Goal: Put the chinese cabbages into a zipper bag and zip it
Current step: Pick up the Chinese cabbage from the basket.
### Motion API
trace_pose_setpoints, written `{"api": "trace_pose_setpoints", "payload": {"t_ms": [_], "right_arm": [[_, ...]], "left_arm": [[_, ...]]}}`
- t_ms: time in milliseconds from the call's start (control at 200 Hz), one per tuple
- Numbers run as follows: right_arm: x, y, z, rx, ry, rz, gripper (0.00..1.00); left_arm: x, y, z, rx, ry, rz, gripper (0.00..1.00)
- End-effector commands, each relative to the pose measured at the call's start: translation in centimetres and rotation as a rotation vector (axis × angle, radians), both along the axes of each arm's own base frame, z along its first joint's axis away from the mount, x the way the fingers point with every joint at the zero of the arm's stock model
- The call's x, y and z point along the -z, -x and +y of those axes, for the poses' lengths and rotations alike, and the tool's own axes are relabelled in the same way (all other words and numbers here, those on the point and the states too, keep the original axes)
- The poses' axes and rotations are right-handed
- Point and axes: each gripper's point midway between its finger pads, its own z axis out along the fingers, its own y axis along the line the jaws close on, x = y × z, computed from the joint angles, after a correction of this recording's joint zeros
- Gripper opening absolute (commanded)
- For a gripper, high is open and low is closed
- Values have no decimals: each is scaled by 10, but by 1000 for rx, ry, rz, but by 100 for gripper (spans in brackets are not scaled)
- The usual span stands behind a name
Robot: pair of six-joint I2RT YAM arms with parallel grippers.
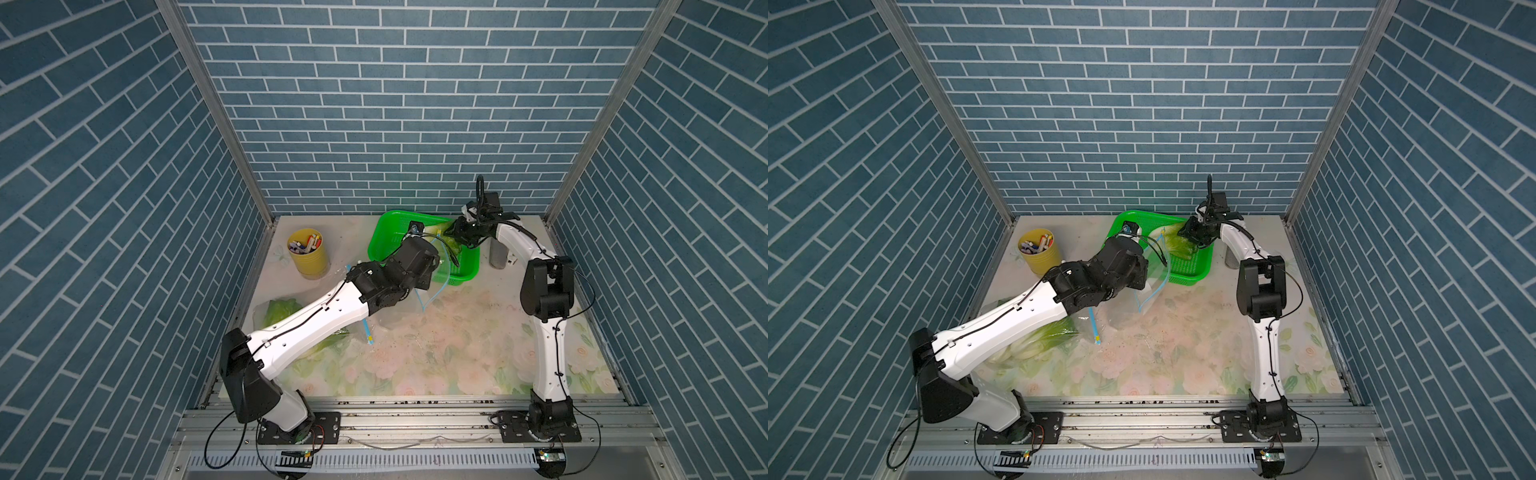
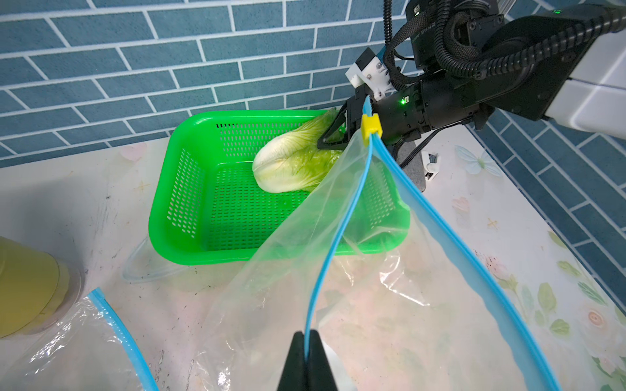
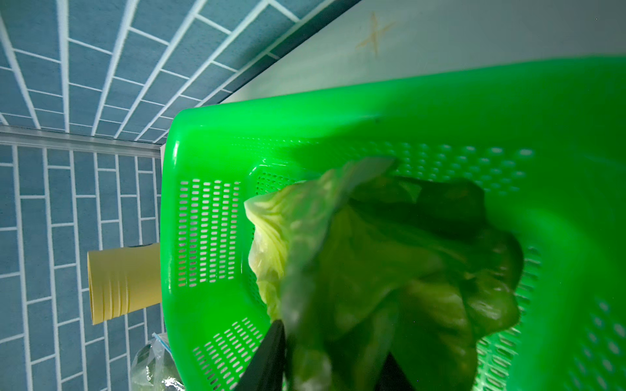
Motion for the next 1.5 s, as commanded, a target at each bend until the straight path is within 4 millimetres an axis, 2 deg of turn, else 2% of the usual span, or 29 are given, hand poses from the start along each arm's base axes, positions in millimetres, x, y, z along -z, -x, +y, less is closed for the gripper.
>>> {"api": "trace_pose_setpoints", "payload": {"t_ms": [0,290,360,395,405,420,570,705,925,1165,1305,1495], "right_arm": [[-5,0,9,-11,-48,-9,21],[-35,5,13,-10,-117,-73,0],[-45,7,14,-11,-129,-95,0],[-43,7,14,-9,-130,-98,0],[-55,8,13,-8,-135,-120,0],[-61,9,13,-8,-140,-133,0],[-83,16,9,11,-150,-181,0],[-102,25,3,29,-142,-217,0],[-132,51,-19,82,-74,-287,0],[-156,75,-44,138,-44,-314,0],[-169,96,-58,168,-28,-320,0],[-184,141,-77,192,17,-347,0]], "left_arm": [[-10,-1,14,-22,-28,-13,0],[-10,1,29,-8,-65,10,0],[-13,2,34,-5,-81,9,0],[-15,2,36,-4,-89,6,0],[-16,2,37,-5,-89,5,0],[-17,3,38,-5,-91,5,0],[-16,4,40,10,-93,16,0],[-7,2,25,44,-67,39,0],[5,-5,-2,97,-19,73,0],[19,-7,-17,119,13,104,0],[25,-7,-20,122,22,118,0],[31,-11,-26,121,28,125,0]]}}
